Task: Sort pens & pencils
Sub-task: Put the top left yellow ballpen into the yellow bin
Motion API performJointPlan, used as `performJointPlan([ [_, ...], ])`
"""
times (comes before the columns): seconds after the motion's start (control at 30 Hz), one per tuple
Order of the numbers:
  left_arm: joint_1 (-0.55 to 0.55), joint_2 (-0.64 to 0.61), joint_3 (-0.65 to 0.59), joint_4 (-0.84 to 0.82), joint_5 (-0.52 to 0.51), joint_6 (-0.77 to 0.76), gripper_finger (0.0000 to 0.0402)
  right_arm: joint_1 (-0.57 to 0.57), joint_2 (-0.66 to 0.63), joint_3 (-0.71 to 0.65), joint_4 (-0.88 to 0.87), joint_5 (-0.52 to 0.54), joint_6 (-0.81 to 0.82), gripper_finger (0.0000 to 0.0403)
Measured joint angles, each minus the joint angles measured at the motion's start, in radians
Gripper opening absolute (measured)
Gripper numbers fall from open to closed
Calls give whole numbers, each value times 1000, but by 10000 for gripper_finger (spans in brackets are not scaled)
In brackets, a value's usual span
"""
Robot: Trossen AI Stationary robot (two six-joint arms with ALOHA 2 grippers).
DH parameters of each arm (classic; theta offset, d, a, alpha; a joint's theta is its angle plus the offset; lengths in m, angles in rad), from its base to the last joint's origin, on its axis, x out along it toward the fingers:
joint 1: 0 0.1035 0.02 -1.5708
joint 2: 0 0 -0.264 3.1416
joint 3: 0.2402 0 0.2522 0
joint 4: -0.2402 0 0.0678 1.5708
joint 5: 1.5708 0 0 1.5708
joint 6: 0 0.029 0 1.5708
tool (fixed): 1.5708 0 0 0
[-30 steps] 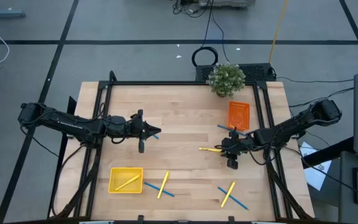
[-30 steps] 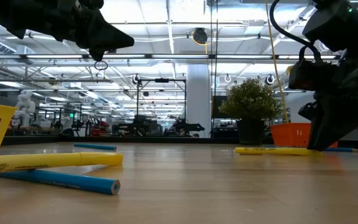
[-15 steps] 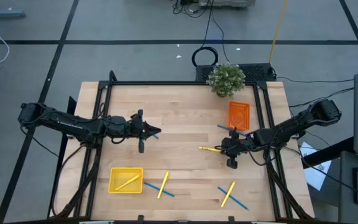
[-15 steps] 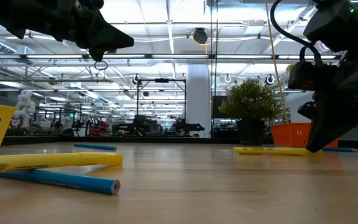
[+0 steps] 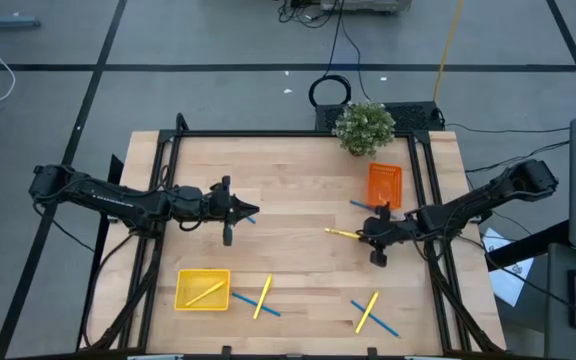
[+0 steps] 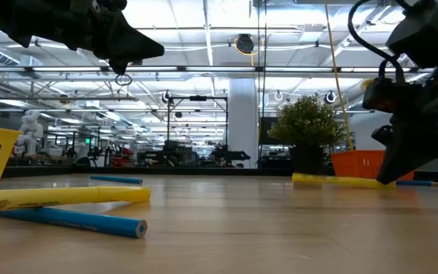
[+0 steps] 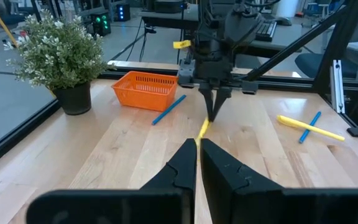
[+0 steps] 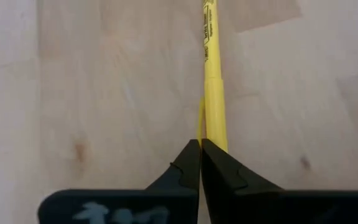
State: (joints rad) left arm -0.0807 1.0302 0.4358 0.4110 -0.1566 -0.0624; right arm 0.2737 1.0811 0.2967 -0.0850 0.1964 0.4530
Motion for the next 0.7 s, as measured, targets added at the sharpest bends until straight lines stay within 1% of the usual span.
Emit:
performJointPlan([
  [0.17,0,0,0,0,0,0,28,0,-80,1,30,26,-27,0],
  [0.4,0,0,0,0,0,1,28,0,-111,3,161,38,-96,0],
  [0.5,0,0,0,2,0,11,28,0,-111,3,240,47,-133,0],
  [0.57,0,1,0,10,0,44,28,0,-109,3,310,66,-169,0],
  [0.7,0,49,1,25,0,123,28,-18,-93,4,470,68,-264,0],
])
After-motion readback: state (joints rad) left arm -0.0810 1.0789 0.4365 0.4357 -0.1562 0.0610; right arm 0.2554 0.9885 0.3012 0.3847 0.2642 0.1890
